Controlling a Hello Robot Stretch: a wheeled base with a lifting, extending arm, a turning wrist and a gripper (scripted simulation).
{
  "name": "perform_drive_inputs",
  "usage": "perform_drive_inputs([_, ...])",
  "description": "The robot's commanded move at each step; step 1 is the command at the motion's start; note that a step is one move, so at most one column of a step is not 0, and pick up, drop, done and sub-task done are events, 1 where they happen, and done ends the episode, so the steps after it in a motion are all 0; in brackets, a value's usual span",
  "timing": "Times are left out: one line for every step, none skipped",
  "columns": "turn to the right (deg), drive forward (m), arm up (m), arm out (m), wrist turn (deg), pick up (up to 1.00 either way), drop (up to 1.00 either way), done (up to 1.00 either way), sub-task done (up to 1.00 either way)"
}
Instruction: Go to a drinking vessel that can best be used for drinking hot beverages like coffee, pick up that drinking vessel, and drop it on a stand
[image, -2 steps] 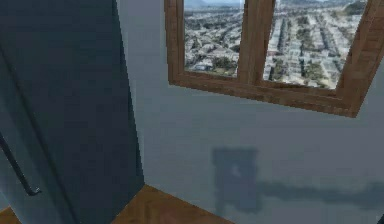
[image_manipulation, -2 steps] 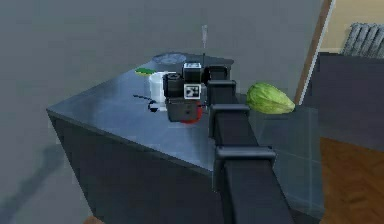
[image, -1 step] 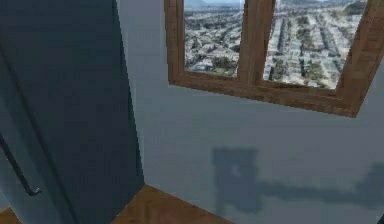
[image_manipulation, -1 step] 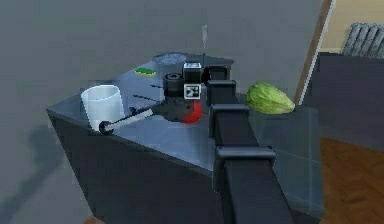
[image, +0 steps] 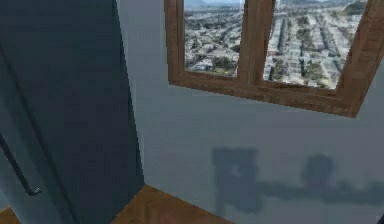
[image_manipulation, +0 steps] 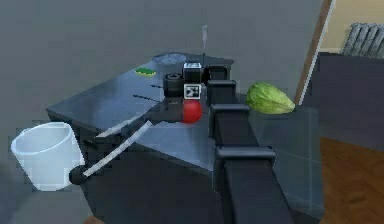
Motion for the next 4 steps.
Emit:
perform_drive_inputs([0.0, 0.0, 0.0, 0.0, -27.0, 0.0, 0.0, 0.0, 0.0])
perform_drive_inputs([0.0, 0.0, 0.0, -0.26, 0.0, 0.0, 0.0, 0.0, 0.0])
perform_drive_inputs([-45.0, 0.0, 0.0, 0.0, 0.0, 0.0, 0.0, 0.0, 0.0])
perform_drive_inputs([-45.0, 0.0, 0.0, 0.0, 0.0, 0.0, 0.0, 0.0, 0.0])
